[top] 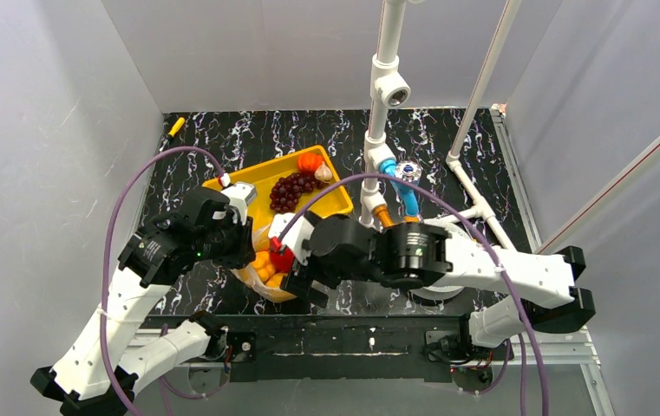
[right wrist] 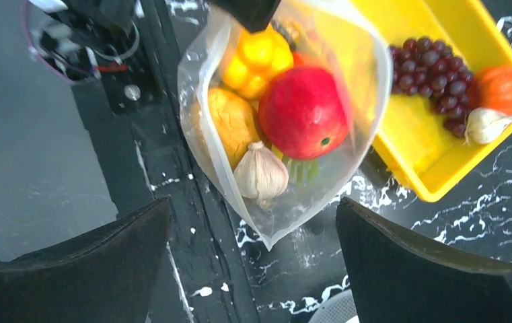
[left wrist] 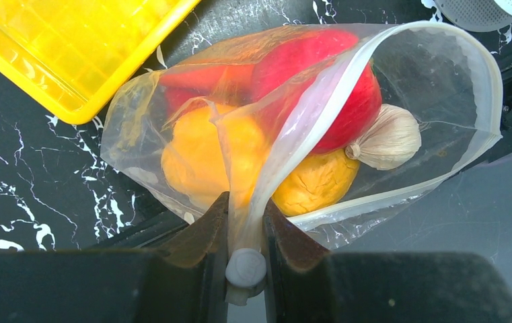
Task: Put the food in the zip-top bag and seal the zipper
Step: Adjust the zipper food storage bag at the center of the board.
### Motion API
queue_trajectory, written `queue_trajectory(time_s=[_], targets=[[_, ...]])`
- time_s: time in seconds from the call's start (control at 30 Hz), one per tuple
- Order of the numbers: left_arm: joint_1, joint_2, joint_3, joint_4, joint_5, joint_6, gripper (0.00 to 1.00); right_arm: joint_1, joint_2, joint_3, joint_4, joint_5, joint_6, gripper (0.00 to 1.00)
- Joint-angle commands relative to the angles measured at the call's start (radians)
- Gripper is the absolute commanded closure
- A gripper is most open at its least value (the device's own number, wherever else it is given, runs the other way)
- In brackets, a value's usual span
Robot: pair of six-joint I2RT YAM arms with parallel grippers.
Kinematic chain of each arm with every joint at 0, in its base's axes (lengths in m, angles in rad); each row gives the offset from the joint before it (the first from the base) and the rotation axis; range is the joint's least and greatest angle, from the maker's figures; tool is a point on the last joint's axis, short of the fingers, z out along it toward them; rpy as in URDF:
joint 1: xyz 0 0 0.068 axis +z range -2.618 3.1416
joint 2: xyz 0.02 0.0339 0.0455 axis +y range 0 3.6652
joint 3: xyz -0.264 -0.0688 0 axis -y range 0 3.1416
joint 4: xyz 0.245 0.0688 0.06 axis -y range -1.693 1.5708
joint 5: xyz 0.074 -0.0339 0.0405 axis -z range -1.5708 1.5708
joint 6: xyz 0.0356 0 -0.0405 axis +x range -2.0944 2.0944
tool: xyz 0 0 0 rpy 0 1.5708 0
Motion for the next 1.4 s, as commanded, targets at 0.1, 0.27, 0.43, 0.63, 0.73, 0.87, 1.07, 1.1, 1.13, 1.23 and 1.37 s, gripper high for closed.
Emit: queue_trajectory(time_s=[0.1, 0.27, 0.43, 0.63, 0.73, 0.87, 1.07, 1.1, 1.13, 1.23, 1.37], targets=[[0.001, -0.028, -0.015, -0.020, -0.014, 0.002, 1.00, 0.019, 0.031, -0.108, -0.025, 0.129, -0.011, 0.03], [0.000, -0.037, -0.015, -0.028, -0.020, 0.000, 1.00, 0.018, 0.037, -0.138, -0.053, 0.156, -0.002, 0.09], [0.000, -0.038, -0.022, -0.022, -0.019, -0.003, 1.00, 0.019, 0.025, -0.202, 0.003, 0.071, -0.002, 0.15], [0.000, -0.045, -0.017, -0.017, -0.019, -0.013, 1.00, 0.018, 0.054, -0.221, 0.068, 0.026, -0.022, 0.44], [0.000, -0.070, -0.023, -0.004, -0.023, -0.022, 1.00, 0.018, 0.057, -0.200, 0.047, 0.073, -0.025, 0.77], [0.000, -0.112, -0.029, 0.008, -0.057, -0.026, 1.00, 0.018, 0.023, -0.187, -0.010, 0.128, -0.042, 0.99], [0.001, -0.189, -0.025, 0.011, -0.218, -0.050, 0.54, 0.016, -0.068, -0.167, -0.133, 0.128, -0.062, 0.99], [0.001, -0.209, -0.036, 0.027, -0.205, -0.067, 0.45, 0.013, -0.080, -0.173, -0.128, 0.102, -0.062, 0.99], [0.000, -0.236, -0.051, 0.050, -0.175, -0.090, 0.35, 0.006, -0.093, -0.186, -0.113, 0.067, -0.062, 0.99], [0.001, -0.310, -0.146, 0.117, -0.084, -0.174, 0.20, -0.028, -0.096, -0.247, -0.058, -0.023, -0.055, 0.99], [0.001, -0.395, -0.225, 0.149, -0.064, -0.235, 0.17, -0.075, -0.066, -0.243, -0.069, -0.123, -0.053, 0.99]])
